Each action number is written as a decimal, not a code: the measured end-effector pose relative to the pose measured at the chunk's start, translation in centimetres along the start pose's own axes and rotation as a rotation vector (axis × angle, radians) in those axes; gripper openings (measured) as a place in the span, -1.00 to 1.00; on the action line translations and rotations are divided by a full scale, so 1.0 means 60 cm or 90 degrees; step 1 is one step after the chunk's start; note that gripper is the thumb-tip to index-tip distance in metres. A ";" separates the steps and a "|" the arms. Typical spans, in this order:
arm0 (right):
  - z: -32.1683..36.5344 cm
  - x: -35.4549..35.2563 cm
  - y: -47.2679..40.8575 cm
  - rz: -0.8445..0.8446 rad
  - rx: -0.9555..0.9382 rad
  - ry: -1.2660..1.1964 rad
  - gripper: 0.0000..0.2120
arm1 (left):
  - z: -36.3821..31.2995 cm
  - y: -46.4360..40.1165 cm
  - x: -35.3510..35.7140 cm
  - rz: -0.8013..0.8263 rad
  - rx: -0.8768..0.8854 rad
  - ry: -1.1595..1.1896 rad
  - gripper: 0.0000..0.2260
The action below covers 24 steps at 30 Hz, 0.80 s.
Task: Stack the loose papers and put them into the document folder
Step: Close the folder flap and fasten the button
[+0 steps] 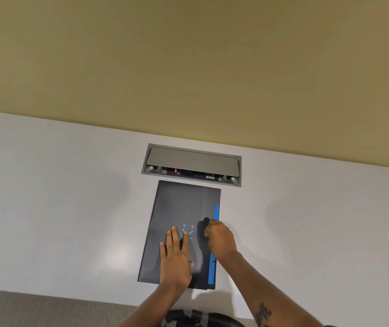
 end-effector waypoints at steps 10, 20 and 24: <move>-0.001 0.001 -0.004 0.013 -0.004 0.000 -0.69 | -0.007 0.005 -0.016 0.013 -0.011 -0.016 -0.19; 0.007 0.003 -0.004 0.029 -0.019 0.004 -0.66 | -0.006 0.006 -0.016 0.024 -0.016 -0.029 -0.18; 0.007 0.000 -0.001 0.012 -0.023 -0.006 -0.67 | -0.007 0.007 -0.023 0.021 -0.009 -0.016 -0.17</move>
Point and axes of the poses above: each hand's wrist, its own y-axis away from the middle knuckle, its own x-axis out of the palm, z = x × y, the point moved 6 cm from there along -y, towards the middle knuckle, and after that the axes turned 6 degrees about -x, right-handed, at the moved point
